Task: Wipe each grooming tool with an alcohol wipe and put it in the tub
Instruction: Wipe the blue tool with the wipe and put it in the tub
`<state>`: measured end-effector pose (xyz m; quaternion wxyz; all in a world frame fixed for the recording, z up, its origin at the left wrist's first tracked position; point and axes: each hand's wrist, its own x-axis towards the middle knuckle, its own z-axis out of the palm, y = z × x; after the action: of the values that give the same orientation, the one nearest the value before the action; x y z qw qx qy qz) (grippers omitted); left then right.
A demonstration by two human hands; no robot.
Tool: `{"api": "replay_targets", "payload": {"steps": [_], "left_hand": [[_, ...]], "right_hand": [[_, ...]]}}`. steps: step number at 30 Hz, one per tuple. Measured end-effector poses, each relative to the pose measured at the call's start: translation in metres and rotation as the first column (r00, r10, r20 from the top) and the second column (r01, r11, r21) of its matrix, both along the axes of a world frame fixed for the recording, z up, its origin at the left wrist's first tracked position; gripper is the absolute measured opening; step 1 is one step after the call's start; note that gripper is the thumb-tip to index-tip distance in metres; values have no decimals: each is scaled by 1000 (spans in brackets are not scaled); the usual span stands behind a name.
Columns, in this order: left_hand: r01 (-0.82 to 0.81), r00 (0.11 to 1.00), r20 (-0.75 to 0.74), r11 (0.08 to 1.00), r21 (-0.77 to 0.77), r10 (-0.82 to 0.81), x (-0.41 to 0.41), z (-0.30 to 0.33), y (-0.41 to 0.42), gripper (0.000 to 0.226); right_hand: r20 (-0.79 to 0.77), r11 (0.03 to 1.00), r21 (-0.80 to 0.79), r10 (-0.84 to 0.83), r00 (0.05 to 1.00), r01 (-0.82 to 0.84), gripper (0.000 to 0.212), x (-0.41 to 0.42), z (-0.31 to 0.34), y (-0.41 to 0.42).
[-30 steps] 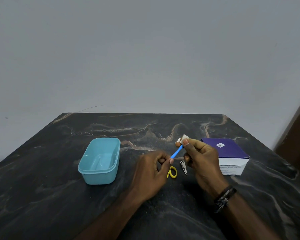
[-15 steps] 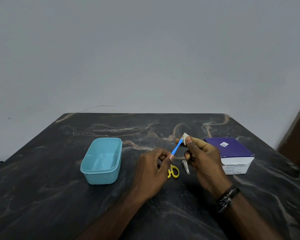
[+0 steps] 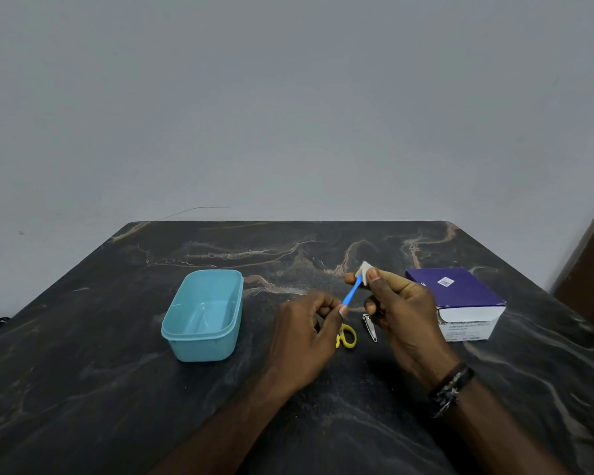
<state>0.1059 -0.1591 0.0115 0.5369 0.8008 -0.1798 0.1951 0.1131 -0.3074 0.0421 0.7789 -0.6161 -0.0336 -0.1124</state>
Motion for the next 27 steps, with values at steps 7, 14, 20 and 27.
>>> {"api": "replay_targets", "payload": {"steps": [7,14,20,27], "left_hand": [[-8,1000,26,999,36,7,-2,2,0,14],[-53,998,-57,957,-286,38,-3,16,1,8],[-69,988,-150,754,-653,-40,1,29,10,4],[-104,976,-209,704,-703,-64,6,29,11,7]], "right_hand": [[10,994,-83,-64,998,64,19,1,-1,-1],[-9,992,-99,-85,996,83,18,4,-5,-4],[-50,986,-147,72,996,-79,20,-2,-2,2],[-138,885,-321,310,941,-338,21,-13,-3,10]]}}
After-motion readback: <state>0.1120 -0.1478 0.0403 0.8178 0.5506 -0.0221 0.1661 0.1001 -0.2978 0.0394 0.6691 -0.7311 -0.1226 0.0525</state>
